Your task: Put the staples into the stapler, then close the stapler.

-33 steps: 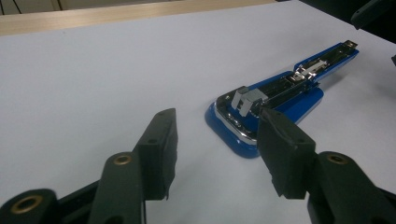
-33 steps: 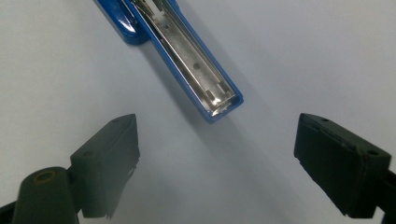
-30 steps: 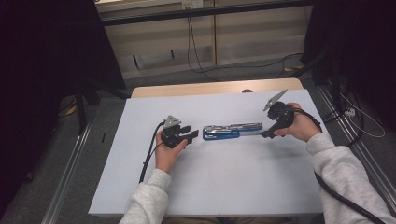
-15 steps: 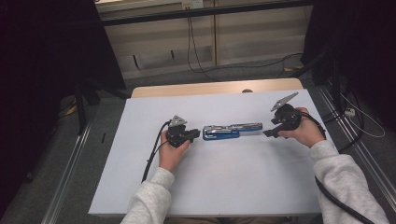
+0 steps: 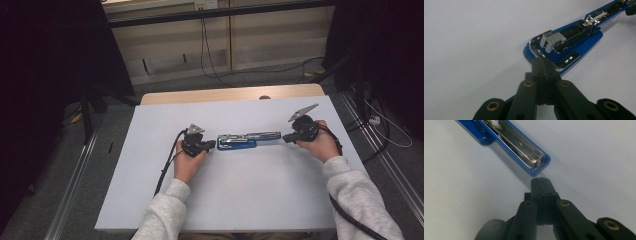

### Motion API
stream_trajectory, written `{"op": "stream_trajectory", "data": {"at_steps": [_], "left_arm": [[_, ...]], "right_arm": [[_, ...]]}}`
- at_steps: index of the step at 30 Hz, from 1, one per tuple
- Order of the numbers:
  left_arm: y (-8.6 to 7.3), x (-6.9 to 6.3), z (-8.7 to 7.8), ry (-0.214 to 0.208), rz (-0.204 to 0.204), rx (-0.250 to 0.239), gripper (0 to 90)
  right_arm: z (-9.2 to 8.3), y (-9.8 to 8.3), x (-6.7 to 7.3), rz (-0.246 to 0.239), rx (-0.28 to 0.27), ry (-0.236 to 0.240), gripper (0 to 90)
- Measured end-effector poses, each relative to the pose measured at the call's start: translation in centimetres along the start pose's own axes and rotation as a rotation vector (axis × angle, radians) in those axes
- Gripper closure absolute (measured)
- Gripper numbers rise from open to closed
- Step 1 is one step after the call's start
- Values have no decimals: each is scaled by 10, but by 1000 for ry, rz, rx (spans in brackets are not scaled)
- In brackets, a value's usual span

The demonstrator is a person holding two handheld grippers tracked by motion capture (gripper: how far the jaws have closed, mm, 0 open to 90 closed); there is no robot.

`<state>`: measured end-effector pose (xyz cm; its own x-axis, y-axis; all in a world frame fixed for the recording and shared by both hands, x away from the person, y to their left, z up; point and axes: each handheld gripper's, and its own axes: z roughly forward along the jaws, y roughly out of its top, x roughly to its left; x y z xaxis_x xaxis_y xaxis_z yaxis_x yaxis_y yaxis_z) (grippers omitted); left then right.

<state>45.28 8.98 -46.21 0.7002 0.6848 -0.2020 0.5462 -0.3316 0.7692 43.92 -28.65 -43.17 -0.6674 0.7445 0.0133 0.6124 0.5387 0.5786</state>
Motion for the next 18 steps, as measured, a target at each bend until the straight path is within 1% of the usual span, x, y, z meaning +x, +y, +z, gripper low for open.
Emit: {"op": "stream_trajectory", "data": {"at_steps": [1,3,5,6,7,8,9,11,12,13,14,15,16,17,18], "left_arm": [[0,-1,1,0,3,7,900],[0,-1,1,-3,-6,11,900],[0,-2,2,-7,-1,10,900],[0,-2,2,-6,1,13,900],[0,-1,2,-10,-6,19,900],[0,-2,3,-3,-8,14,900],[0,-2,3,-1,-2,15,900],[-1,-2,4,-3,1,25,900],[-1,-1,4,-9,-1,25,900],[-1,-1,4,-3,-3,18,900],[-1,-1,4,1,-3,22,900],[-1,0,4,-7,-4,25,900],[-1,0,6,-2,-5,23,900],[-2,0,6,-1,-5,29,900],[-2,0,7,0,-5,32,900]], "right_arm": [[3,0,1,-5,9,-19,900],[6,-1,1,-1,3,-3,900],[8,-1,2,5,-1,1,900],[9,-1,2,-5,-3,-5,900],[10,-1,3,0,-4,-6,900],[10,-1,3,0,-3,-8,900],[10,-1,3,0,-3,-11,900],[11,-1,3,4,-6,-2,900],[12,-1,3,5,-6,-7,900],[12,-1,3,9,-3,-8,900],[12,-1,3,6,-1,-6,900],[13,-1,3,3,-2,-11,900],[13,-2,3,17,-1,-7,900],[15,-2,2,15,-6,4,900],[15,-3,2,9,-7,-2,900]]}}
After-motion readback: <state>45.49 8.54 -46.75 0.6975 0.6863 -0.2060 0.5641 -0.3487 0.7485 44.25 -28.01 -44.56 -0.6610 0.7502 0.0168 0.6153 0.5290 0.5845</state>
